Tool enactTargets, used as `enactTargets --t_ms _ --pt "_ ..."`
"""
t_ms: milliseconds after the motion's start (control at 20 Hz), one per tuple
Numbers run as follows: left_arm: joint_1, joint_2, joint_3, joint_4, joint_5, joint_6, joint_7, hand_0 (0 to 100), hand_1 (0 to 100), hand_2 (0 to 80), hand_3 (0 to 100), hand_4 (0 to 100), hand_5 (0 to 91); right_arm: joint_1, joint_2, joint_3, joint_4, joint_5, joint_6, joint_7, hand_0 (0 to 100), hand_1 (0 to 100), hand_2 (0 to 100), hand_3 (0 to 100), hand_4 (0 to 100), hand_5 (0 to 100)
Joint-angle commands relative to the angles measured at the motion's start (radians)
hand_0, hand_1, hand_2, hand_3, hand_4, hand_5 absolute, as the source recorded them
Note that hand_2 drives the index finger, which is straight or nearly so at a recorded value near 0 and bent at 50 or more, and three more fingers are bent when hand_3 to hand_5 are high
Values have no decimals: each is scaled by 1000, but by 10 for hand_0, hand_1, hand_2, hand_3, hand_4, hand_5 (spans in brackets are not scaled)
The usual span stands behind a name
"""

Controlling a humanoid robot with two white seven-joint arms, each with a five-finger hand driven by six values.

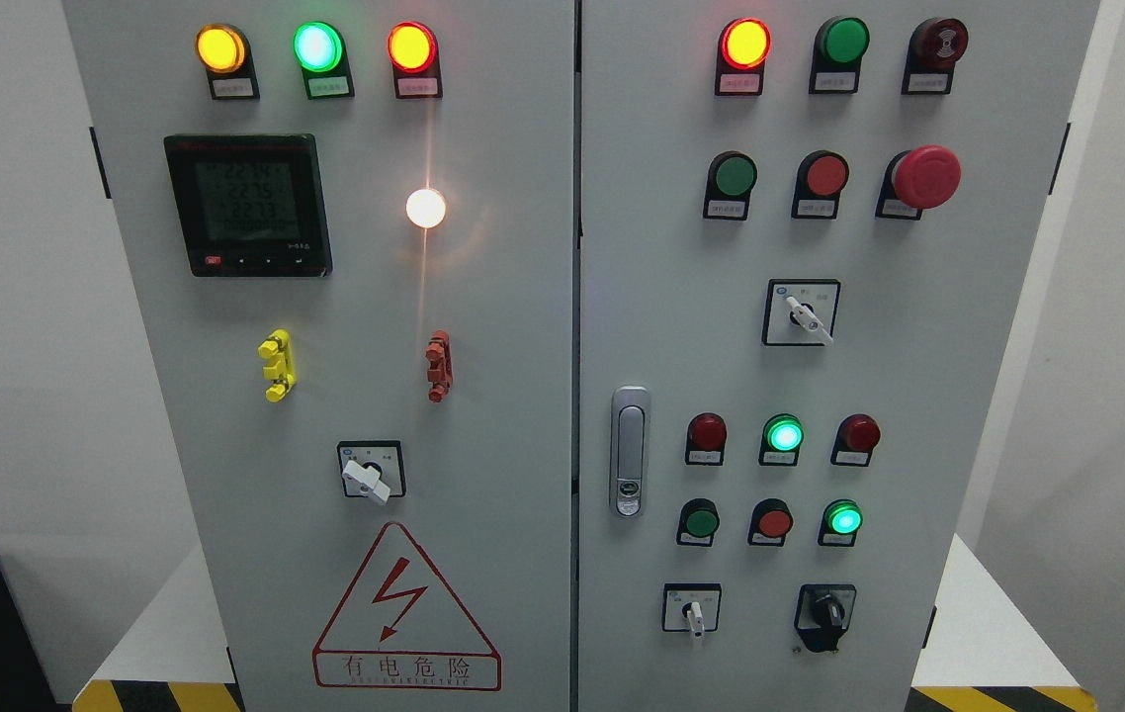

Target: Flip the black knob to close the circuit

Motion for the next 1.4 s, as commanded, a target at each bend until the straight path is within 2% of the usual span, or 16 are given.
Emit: enactTargets --t_ms 0,500,800,900,1100,1200,1250,1350 --pt "0 0 1 -1 0 -1 -1 120 556 0 0 0 0 0 1 -1 2 0 -1 -5 0 62 0 0 0 0" --pt "0 0 1 1 0 -1 -1 120 556 0 0 0 0 0 1 12 -15 0 -1 -10 0 63 0 0 0 0" --pt "0 0 1 -1 2 -1 -1 120 556 0 0 0 0 28 8 20 -135 6 -1 -28 0 56 0 0 0 0" --pt "0 0 -1 1 0 -1 -1 120 556 0 0 0 0 64 7 49 -211 8 1 -43 0 54 0 0 0 0" --pt "0 0 1 1 0 -1 -1 120 556 0 0 0 0 113 -7 158 -334 14 0 -120 0 49 0 23 0 0" --pt "0 0 1 1 0 -1 -1 120 556 0 0 0 0 133 -24 215 -386 35 -1 -172 0 47 89 104 95 0" --pt "0 0 1 -1 0 -1 -1 120 556 0 0 0 0 140 -25 228 -400 64 -1 -198 0 47 98 118 111 0" --pt "0 0 1 -1 0 -1 -1 120 556 0 0 0 0 141 -21 233 -412 142 -2 -247 0 45 155 182 192 61"
